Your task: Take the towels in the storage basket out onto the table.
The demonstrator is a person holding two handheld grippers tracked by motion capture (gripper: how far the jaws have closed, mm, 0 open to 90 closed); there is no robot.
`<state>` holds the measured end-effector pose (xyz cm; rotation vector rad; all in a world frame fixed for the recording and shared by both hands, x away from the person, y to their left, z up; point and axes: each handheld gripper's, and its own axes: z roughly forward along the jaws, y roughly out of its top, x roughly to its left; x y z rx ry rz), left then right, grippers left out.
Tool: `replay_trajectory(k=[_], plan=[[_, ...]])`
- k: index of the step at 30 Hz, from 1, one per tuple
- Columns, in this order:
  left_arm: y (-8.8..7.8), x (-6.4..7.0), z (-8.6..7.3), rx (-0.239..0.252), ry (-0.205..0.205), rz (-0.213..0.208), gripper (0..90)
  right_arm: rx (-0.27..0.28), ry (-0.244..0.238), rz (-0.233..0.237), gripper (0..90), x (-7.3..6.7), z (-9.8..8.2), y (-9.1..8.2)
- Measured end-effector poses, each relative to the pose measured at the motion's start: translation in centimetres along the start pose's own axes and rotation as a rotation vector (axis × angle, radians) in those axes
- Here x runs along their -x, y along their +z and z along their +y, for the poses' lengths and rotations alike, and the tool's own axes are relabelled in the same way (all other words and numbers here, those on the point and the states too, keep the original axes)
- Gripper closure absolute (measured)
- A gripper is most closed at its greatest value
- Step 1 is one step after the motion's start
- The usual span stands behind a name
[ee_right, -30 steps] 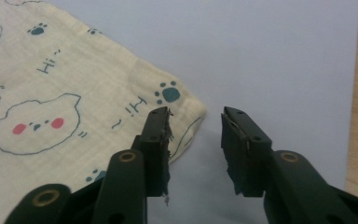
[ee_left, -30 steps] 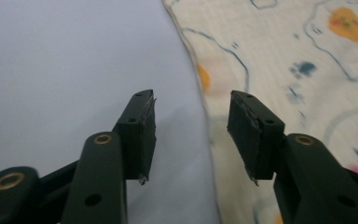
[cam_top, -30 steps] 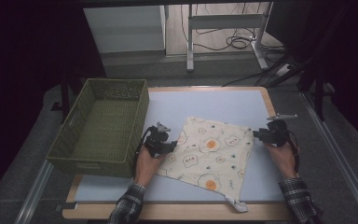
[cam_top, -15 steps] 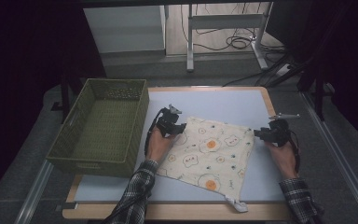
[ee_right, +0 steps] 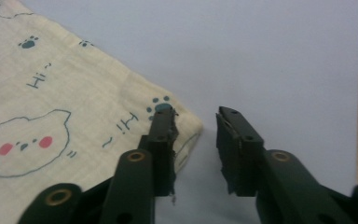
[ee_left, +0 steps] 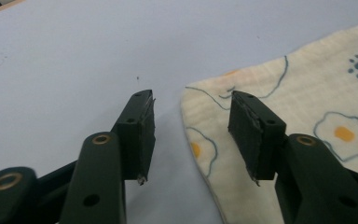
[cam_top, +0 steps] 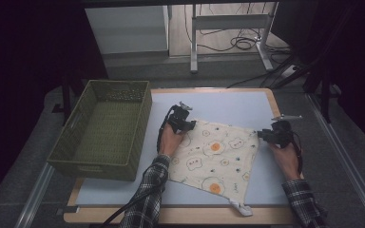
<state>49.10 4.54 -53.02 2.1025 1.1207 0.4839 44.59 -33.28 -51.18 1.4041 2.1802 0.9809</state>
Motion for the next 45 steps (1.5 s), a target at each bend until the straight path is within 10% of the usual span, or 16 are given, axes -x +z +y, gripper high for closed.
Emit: replay_trajectory(k=[6, 10, 13, 31, 45], plan=[[0.7, 0.2, -0.1, -0.001, -0.022, -0.005, 47.4, -0.019, -0.036, -0.03, 59.7, -0.7, 0.3, 1.0], [0.6, 0.4, -0.6, 0.023, -0.066, -0.044, 68.6, -0.037, -0.047, -0.015, 84.4, -1.3, 0.3, 0.9], [0.4, 0.8, -0.4, 0.009, -0.056, -0.082, 87.5, -0.054, -0.059, -0.011, 87.0, -1.6, 0.4, 0.8], [-6.0, -0.4, 0.3, 0.127, -0.038, -0.098, 88.5, 0.063, -0.093, 0.059, 87.1, -2.9, 1.8, -3.6], [-10.3, 0.8, -2.9, 0.163, -0.015, -0.118, 87.9, 0.086, -0.117, 0.166, 87.0, -5.4, -0.7, -6.8]])
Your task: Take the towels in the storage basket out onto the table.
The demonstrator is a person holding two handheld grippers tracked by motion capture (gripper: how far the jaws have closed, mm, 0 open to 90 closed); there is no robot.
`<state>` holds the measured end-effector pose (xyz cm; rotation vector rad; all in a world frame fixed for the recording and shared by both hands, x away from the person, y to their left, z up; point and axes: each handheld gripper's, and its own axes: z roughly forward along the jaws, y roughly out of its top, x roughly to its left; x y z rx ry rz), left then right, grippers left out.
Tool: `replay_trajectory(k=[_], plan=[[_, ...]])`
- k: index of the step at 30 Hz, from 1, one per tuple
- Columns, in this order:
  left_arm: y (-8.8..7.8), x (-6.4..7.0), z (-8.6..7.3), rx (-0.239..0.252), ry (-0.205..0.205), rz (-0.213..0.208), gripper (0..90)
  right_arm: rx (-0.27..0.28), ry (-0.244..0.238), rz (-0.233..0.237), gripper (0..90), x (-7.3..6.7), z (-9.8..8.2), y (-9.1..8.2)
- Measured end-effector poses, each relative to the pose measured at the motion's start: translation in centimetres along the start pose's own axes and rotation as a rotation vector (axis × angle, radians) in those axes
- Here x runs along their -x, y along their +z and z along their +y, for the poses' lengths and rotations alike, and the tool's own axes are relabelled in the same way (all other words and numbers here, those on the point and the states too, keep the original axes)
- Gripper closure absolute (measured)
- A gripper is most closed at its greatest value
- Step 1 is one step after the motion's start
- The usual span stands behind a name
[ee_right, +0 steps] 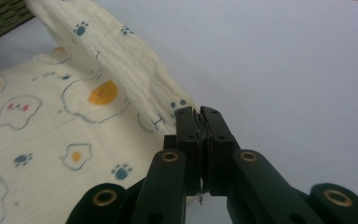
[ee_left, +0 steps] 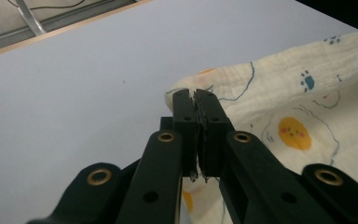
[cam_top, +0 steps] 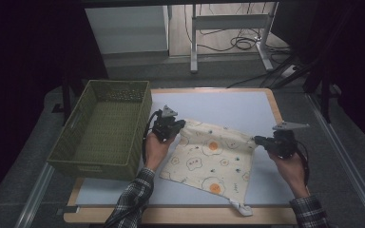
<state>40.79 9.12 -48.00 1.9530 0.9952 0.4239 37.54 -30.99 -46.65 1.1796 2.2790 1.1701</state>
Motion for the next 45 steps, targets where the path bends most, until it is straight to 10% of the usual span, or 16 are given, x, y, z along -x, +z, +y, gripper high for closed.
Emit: replay_trajectory(k=[17, 40, 45], plan=[[-3.7, 2.9, -5.2, 0.003, -0.002, 0.004, 87.2, -0.04, -0.057, 0.107, 87.0, -5.3, -4.7, -2.9], [-6.2, 4.6, -9.7, -0.029, -0.004, 0.0, 86.6, -0.096, -0.047, 0.206, 86.9, -8.7, -8.9, -3.7], [-6.6, 4.8, -10.6, -0.047, -0.04, 0.005, 73.2, -0.115, -0.049, 0.23, 83.9, -9.3, -9.6, -3.4]])
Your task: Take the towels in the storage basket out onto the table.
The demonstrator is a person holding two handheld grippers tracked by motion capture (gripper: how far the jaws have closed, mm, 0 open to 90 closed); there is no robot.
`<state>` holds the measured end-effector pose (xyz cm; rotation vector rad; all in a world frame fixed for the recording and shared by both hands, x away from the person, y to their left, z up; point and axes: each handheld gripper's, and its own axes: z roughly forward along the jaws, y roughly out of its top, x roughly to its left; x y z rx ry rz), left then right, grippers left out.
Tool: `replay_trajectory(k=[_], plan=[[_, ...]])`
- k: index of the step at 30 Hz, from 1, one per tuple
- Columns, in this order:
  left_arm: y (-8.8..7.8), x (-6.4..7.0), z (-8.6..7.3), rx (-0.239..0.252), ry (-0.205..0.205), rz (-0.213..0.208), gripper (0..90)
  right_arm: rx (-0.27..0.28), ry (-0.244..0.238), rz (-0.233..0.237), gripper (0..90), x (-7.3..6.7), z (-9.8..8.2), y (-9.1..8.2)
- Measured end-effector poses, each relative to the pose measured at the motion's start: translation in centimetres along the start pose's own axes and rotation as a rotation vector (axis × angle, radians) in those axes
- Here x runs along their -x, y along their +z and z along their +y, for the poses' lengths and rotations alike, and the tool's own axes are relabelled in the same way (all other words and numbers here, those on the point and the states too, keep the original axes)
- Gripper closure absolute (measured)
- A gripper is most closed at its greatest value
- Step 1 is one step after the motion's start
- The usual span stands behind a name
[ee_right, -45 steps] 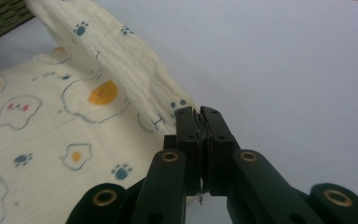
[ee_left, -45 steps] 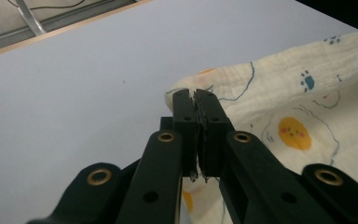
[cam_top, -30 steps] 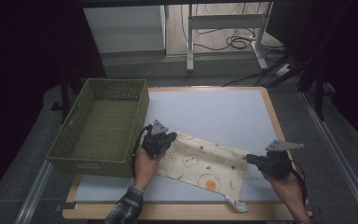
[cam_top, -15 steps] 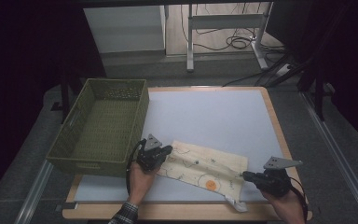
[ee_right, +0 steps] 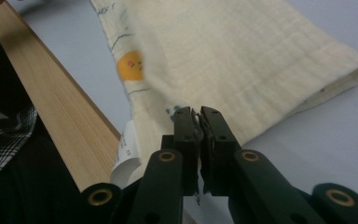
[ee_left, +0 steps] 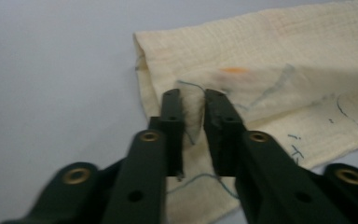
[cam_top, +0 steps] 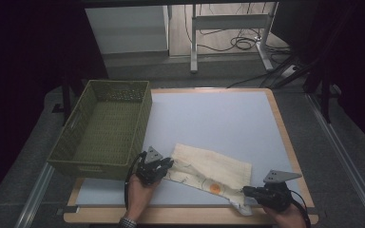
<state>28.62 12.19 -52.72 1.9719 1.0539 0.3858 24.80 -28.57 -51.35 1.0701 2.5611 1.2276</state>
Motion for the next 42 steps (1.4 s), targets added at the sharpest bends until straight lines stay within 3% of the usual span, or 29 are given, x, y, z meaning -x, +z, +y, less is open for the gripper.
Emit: replay_trajectory(k=[1, 3, 7, 13, 19, 24, 30, 33, 34, 35, 38, 42], plan=[[-0.5, 0.2, 0.1, 0.017, -0.01, 0.003, 64.9, 0.014, 0.004, 0.003, 80.3, 0.0, 0.1, -0.4], [-0.6, 0.3, 0.2, 0.021, -0.008, 0.006, 60.8, 0.025, 0.005, 0.002, 79.5, 0.0, 0.2, -0.7], [-1.5, 0.6, 1.1, 0.051, -0.011, 0.012, 56.8, 0.041, 0.002, -0.022, 76.9, 0.2, 0.8, -1.6], [-1.8, 0.4, 1.0, 0.049, -0.024, 0.015, 55.9, 0.043, -0.001, -0.027, 75.7, 0.1, 0.8, -2.1], [-1.3, 0.3, -0.1, -0.004, -0.029, -0.006, 62.0, 0.031, 0.002, -0.022, 75.1, 0.0, 0.4, -1.7], [-0.5, 0.5, -1.0, -0.054, -0.015, 0.003, 63.2, 0.021, -0.01, -0.014, 71.8, -0.5, 0.1, -1.3], [0.2, 1.2, -1.9, -0.098, 0.054, 0.033, 68.4, -0.008, -0.036, -0.001, 66.2, -1.2, -0.4, -0.4], [0.2, 1.2, -2.0, -0.089, 0.052, 0.019, 81.3, -0.03, -0.056, -0.011, 68.0, -1.5, -0.6, 0.2], [0.2, 1.3, -2.0, -0.089, 0.061, 0.028, 81.3, -0.047, -0.073, -0.029, 72.3, -1.6, -0.8, 0.5], [0.2, 1.3, -1.9, -0.087, 0.066, 0.031, 87.0, -0.047, -0.11, -0.065, 81.3, -2.0, -1.0, 0.7], [0.0, 1.3, -1.8, -0.072, 0.07, 0.038, 88.5, -0.051, -0.118, -0.081, 86.5, -2.2, -0.8, 0.5], [-0.7, 1.0, -1.1, -0.047, 0.064, 0.046, 88.2, -0.035, -0.126, -0.074, 86.4, -2.4, -0.1, -0.2]])
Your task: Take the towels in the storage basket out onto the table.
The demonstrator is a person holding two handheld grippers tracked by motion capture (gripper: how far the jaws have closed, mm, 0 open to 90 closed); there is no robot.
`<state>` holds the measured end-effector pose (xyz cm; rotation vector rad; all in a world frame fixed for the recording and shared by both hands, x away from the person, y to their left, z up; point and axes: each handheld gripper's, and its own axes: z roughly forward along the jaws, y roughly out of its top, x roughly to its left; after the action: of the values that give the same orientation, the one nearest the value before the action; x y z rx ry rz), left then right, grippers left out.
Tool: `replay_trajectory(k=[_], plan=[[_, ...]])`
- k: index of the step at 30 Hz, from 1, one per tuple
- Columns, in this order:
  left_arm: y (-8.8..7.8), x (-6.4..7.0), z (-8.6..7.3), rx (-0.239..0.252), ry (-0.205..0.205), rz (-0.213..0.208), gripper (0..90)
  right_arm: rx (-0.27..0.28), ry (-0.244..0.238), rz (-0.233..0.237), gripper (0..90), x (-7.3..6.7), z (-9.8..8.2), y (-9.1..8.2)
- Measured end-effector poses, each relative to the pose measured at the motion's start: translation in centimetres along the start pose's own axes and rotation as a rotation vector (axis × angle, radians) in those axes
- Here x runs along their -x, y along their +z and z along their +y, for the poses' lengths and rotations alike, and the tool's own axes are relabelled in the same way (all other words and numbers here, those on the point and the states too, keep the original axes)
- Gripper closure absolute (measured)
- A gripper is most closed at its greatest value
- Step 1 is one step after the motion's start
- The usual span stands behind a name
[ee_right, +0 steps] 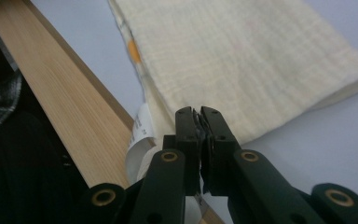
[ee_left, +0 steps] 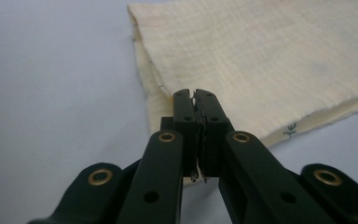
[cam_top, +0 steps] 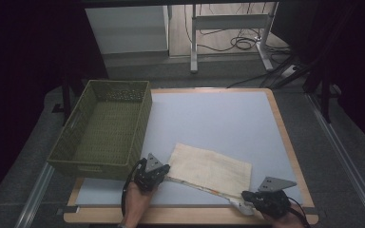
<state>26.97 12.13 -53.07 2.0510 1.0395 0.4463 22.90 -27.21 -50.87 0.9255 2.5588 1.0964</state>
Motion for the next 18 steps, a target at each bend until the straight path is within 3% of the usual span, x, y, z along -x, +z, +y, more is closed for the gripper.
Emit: replay_trajectory(k=[5, 7, 8, 10, 11, 12, 13, 14, 17, 18], plan=[[-0.5, -0.4, 0.4, -0.008, 0.003, 0.021, 87.9, 0.023, -0.01, 0.024, 86.1, -0.5, 0.9, -0.8], [-0.3, -0.4, 0.3, -0.029, -0.003, 0.019, 87.6, 0.014, -0.018, 0.037, 86.0, -0.8, 1.0, -0.6], [0.2, -0.4, -0.1, -0.063, -0.01, 0.003, 86.1, -0.021, -0.027, 0.042, 85.7, -1.1, 0.7, 0.1], [0.7, -0.3, -0.4, -0.085, -0.017, 0.011, 80.1, -0.051, -0.017, 0.043, 83.5, -1.0, 0.2, 0.7], [0.7, -0.3, -0.4, -0.085, -0.017, 0.011, 74.6, -0.051, -0.017, 0.043, 83.5, -1.0, 0.2, 0.7], [0.7, -0.4, -0.5, -0.064, -0.029, 0.019, 74.6, -0.054, -0.006, 0.052, 81.2, -0.9, 0.0, 0.9], [0.7, -0.4, -0.4, -0.059, -0.034, 0.032, 64.6, -0.044, 0.011, 0.065, 77.9, -0.7, -0.2, 0.9], [0.6, -0.7, 0.2, -0.038, -0.038, 0.043, 58.8, -0.022, 0.014, 0.056, 73.6, -0.5, 0.0, 0.4], [0.7, -0.8, 0.9, -0.03, -0.039, 0.047, 55.0, -0.001, 0.017, 0.03, 72.5, 0.0, 0.4, -0.4], [1.2, -1.0, 1.7, -0.027, -0.03, 0.056, 54.7, 0.009, 0.028, -0.002, 71.5, 0.8, 0.9, -0.8]])
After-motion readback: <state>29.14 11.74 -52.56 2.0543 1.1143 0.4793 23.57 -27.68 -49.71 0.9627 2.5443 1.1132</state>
